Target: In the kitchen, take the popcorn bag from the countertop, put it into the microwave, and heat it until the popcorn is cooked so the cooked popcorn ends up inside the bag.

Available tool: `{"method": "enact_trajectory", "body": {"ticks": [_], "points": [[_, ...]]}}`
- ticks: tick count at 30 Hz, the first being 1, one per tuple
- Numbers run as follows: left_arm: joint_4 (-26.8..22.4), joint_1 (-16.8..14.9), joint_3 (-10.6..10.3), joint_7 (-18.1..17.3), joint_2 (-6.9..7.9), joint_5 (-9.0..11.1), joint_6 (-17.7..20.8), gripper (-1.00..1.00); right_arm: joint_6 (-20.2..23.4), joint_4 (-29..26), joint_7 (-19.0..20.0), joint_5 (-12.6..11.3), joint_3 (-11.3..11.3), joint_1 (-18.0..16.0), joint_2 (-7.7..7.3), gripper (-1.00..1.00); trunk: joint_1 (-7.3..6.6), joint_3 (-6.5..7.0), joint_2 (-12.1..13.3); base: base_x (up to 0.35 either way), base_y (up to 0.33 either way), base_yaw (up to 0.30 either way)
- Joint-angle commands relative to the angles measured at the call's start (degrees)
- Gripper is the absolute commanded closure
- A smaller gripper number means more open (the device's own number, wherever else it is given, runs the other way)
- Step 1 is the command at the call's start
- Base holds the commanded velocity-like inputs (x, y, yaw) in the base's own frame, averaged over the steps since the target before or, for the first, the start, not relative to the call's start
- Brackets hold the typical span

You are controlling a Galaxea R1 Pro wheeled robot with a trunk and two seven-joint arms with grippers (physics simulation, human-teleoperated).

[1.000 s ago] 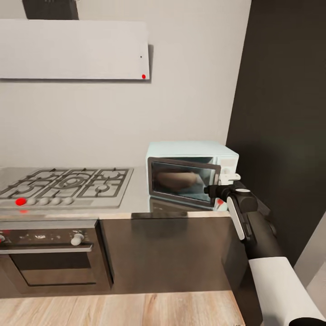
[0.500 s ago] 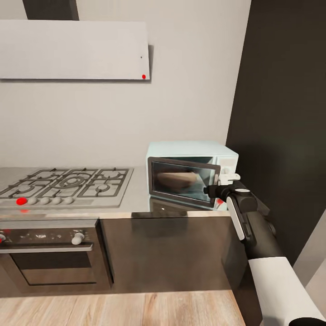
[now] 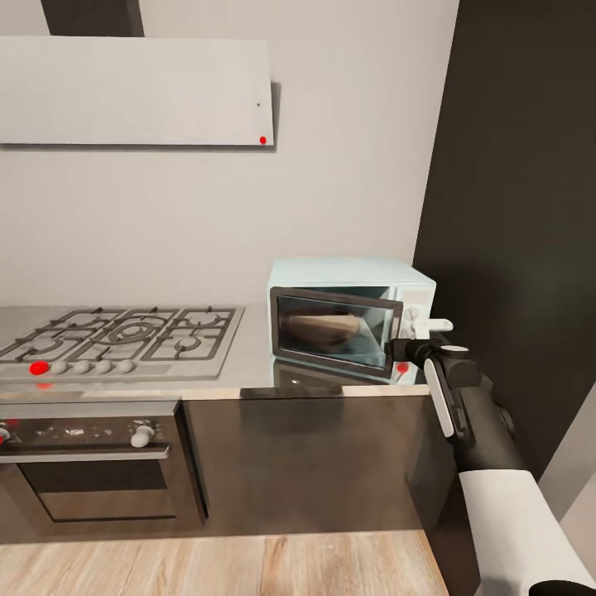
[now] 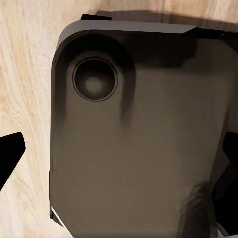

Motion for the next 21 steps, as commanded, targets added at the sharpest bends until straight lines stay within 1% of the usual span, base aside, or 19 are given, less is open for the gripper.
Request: {"method": "enact_trajectory", "body": {"ticks": [1,5,7,8,9,10,11,14,15,21], "points": [[-0.1,0.0,0.1,0.0,-0.01,0.5,-0.1,-1.00,0.3,-0.1,0.1,0.2,0.0,0.0,-0.02,-1.00,0.00,-0.05,0.0,0.000,0.000,0.000],[-0.1,0.0,0.1,0.0,-0.01,0.5,-0.1,-1.00,0.6,-0.1,0.5,0.2,0.1,0.0,-0.09,-1.00,0.00,-0.05,0.0,0.000,0.000,0.000],[-0.1,0.0,0.1,0.0,-0.01,0.5,-0.1,-1.00,0.7,-0.1,3.6,0.1,0.1,0.0,-0.14,-1.00,0.00,-0.05,0.0,0.000,0.000,0.000],[-0.1,0.0,0.1,0.0,-0.01,0.5,-0.1,-1.00,0.8,-0.1,6.9,0.2,0.1,0.0,-0.65,-1.00,0.00,-0.05,0.0,0.000,0.000,0.000],[-0.1,0.0,0.1,0.0,-0.01,0.5,-0.1,-1.00,0.8,-0.1,9.0,0.2,0.1,0.0,-1.41,-1.00,0.00,-0.05,0.0,0.000,0.000,0.000],[-0.1,0.0,0.1,0.0,-0.01,0.5,-0.1,-1.00,0.8,-0.1,11.6,0.2,0.1,0.0,-3.02,-1.00,0.00,-0.05,0.0,0.000,0.000,0.000],[-0.1,0.0,0.1,0.0,-0.01,0.5,-0.1,-1.00,0.8,-0.2,13.4,0.2,0.1,0.0,-4.95,-1.00,0.00,-0.05,0.0,0.000,0.000,0.000],[-0.1,0.0,0.1,0.0,-0.01,0.5,-0.1,-1.00,0.8,-0.2,14.5,0.0,0.1,0.0,-7.75,-1.00,0.00,-0.05,0.0,0.000,0.000,0.000],[-0.1,0.0,0.1,0.0,-0.04,0.5,-0.1,-1.00,0.8,-0.2,14.6,0.0,0.1,0.0,-8.34,-1.00,0.00,-0.05,0.0,0.000,0.000,0.000],[-0.1,0.0,0.1,0.0,-0.05,0.5,-0.1,-1.00,0.8,0.0,14.2,0.1,-0.3,0.0,-9.95,-1.00,0.00,-0.05,0.0,0.000,0.000,0.000]]}}
